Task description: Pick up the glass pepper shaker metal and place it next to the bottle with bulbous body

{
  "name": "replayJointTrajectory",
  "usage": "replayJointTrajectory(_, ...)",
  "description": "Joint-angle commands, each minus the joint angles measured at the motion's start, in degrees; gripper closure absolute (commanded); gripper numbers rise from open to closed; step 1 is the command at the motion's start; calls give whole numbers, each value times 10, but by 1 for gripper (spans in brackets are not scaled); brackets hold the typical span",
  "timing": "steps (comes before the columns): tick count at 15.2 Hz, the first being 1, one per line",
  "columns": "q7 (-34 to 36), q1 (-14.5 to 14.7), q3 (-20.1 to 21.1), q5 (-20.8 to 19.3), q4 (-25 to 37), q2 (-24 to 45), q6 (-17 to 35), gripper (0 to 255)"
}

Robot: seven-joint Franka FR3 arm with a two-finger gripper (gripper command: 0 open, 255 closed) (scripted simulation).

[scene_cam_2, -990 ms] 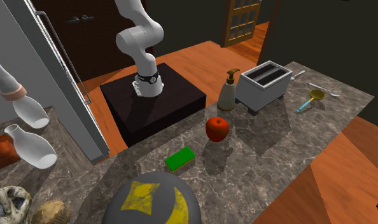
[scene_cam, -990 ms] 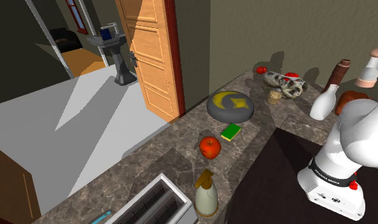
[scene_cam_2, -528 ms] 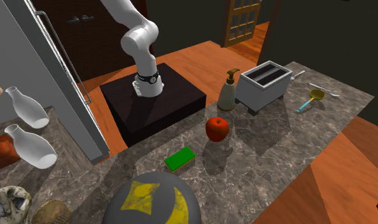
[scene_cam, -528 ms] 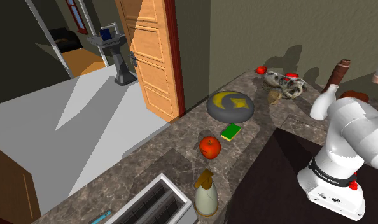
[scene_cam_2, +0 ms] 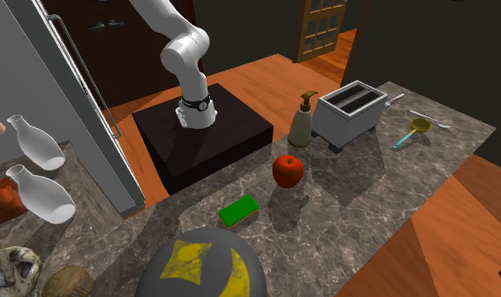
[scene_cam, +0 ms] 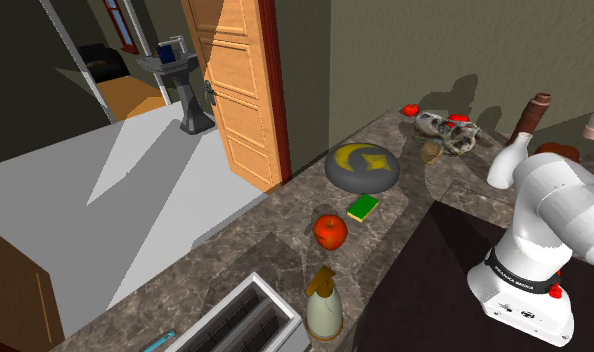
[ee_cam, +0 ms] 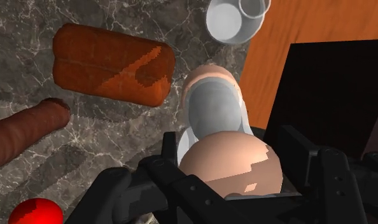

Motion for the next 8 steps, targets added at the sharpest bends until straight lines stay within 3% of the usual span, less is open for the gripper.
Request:
replayJointTrajectory(1,4,-5,0,-2,-16,-2,14,255)
replayJointTrajectory(8,16,-22,-4,-12,-68,-10,62,255)
